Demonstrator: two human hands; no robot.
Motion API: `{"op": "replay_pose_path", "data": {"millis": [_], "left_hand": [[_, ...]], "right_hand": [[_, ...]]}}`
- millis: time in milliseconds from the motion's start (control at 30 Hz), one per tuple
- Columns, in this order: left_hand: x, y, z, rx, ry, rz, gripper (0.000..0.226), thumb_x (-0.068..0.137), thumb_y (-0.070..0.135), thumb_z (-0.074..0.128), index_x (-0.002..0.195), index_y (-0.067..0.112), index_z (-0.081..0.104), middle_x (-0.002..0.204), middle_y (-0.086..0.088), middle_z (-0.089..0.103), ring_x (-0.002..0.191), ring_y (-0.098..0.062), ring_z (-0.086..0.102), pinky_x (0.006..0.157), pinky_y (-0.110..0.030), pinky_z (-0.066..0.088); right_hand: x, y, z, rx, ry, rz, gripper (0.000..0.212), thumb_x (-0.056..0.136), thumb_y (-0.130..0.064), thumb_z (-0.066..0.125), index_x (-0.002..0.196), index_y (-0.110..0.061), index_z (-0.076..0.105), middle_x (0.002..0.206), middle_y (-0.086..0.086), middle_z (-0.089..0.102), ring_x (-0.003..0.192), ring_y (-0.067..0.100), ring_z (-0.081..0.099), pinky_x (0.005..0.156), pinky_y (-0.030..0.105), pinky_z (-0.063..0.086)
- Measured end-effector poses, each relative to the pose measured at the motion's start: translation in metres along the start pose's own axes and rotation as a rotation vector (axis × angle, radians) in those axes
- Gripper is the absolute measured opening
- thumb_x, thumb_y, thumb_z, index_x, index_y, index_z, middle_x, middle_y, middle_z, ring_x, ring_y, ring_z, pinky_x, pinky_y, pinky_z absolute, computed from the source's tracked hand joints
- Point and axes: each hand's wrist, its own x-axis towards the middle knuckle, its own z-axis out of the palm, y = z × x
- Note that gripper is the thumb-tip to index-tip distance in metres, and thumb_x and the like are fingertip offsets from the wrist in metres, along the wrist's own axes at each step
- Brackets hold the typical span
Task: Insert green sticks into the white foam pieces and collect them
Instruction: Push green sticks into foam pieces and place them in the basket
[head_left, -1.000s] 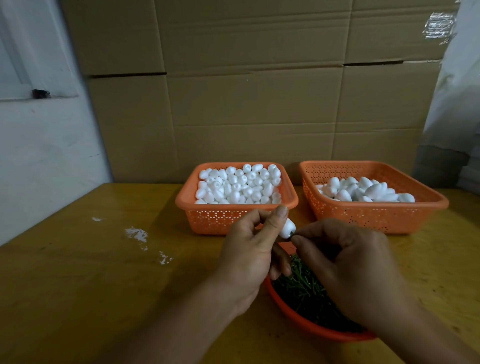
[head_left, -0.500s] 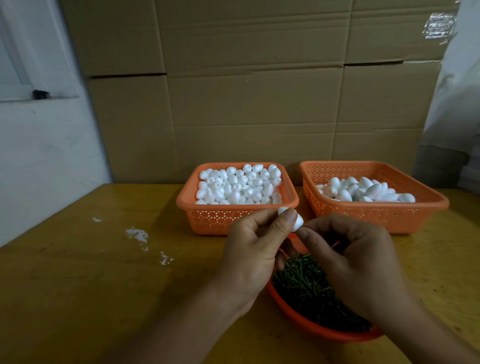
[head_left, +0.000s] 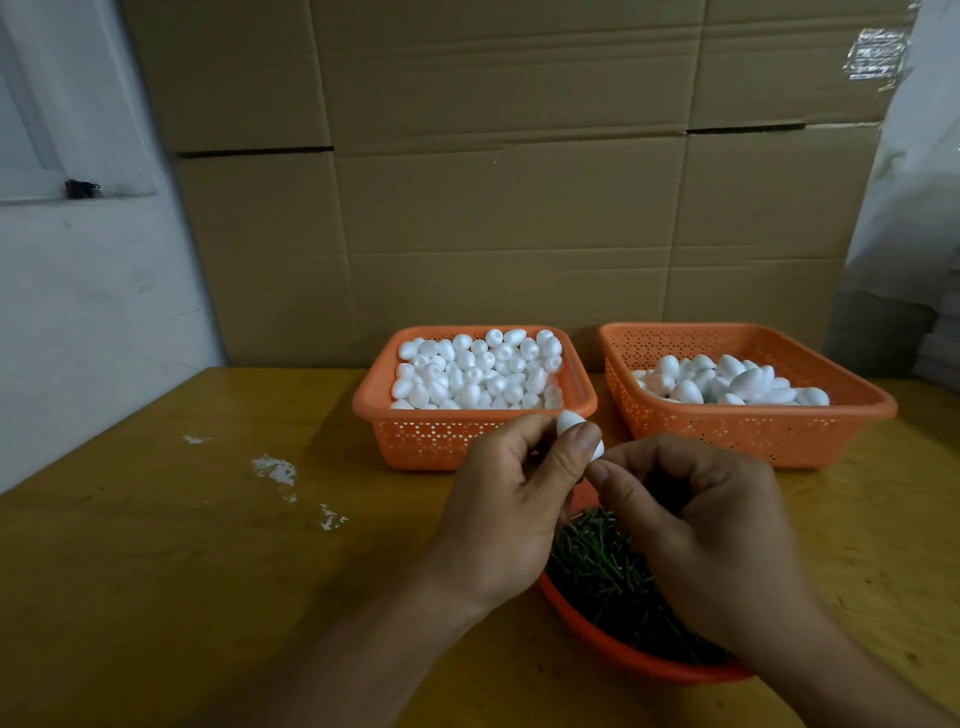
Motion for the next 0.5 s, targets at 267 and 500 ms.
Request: {"op": "replay_pose_path", "data": {"millis": [267,500], "left_hand": [[-0.0005,0.0011,-0.0017,0.0,-0.034,0.011,0.028,0.098,0.042,0.056,0.08,0.023,0.063,0.058,0.006,0.054,0.052,-0.005,0.051,0.05,-0.019,0.042],[-0.0008,-0.0013,-0.0001,-0.014,-0.075,0.013,0.031,0.1,0.046,0.05,0.084,0.022,0.061,0.063,0.005,0.055,0.054,-0.009,0.052,0.049,-0.021,0.041]], "right_hand": [[0.0011,0.0005,-0.0011,0.076,-0.037,0.001,0.015,0.084,-0.039,0.068,0.079,-0.027,0.075,0.062,-0.007,0.069,0.049,0.009,0.061,0.045,0.015,0.043],[0.0038,-0.0017,-0.0005,0.142,-0.079,-0.001,0.008,0.086,-0.025,0.07,0.079,-0.023,0.074,0.062,-0.014,0.07,0.048,0.0,0.06,0.047,0.007,0.041]]}}
